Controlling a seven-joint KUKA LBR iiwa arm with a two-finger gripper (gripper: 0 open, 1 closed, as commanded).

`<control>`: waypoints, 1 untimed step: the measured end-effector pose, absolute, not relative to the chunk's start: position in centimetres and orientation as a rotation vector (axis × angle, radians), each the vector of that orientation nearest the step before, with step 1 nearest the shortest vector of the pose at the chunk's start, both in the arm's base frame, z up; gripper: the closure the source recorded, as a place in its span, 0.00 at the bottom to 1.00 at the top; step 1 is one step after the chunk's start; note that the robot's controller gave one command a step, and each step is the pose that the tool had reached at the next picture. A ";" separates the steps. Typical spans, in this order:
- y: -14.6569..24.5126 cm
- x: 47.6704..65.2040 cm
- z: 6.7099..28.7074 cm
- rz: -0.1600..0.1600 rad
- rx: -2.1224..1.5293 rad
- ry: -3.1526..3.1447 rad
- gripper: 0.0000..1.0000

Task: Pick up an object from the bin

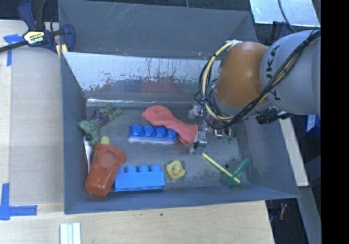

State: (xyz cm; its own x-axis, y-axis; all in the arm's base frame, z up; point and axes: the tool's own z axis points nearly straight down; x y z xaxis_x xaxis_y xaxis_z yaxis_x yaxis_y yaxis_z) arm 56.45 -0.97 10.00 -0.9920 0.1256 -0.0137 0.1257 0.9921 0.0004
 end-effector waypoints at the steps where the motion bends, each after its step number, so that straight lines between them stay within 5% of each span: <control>1: 3.5 60.0 8.4 -0.007 -0.189 3.113 1.00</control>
Offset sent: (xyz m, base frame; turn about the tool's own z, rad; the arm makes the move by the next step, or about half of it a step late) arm 0.0000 0.0000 0.0000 0.0000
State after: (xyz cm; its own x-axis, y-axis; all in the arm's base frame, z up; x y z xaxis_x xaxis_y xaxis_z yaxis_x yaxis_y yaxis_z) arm 59.96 3.50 8.39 -0.9924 -0.1210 -0.0227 -0.1209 0.9926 -0.0059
